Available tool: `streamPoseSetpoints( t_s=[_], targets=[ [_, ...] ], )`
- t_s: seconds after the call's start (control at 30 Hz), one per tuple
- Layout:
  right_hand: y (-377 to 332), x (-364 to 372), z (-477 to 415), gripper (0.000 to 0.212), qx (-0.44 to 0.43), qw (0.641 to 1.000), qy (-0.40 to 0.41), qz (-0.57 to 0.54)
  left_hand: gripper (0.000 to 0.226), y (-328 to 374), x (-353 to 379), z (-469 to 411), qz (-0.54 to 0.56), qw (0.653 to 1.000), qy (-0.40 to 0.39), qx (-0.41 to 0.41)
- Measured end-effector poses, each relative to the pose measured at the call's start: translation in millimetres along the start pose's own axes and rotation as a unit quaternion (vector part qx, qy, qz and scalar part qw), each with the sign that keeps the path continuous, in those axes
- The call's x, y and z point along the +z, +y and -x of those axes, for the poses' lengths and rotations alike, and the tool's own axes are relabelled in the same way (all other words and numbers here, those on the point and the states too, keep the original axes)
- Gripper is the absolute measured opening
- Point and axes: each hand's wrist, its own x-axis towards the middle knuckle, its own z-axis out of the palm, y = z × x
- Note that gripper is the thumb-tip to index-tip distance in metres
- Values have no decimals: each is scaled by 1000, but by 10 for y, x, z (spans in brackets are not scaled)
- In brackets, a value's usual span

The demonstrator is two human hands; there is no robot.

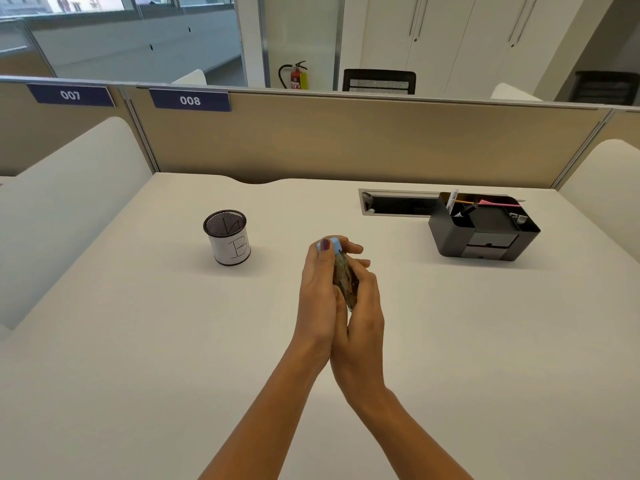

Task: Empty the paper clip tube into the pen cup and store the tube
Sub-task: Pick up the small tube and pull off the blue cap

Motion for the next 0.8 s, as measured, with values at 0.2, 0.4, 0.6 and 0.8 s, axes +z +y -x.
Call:
streamPoseSetpoints(
  t_s=[0.2,0.4,0.6,0.8],
  targets=[
    [49,-3,-34,48,-33,999,15,6,39,71,-2,7,16,1000,-1,23],
    [18,6,-38,46,-35,999,8,-11,36,118,10,-4,-4,999,10,47],
    [-26,-1,-47,48,-53,998,9,-26,31,154,16,-17,-12,998,16,61],
    [17,1,-47,47,-46,998,9,-36,46,176,41,-13,25,998,14,57]
  ],
)
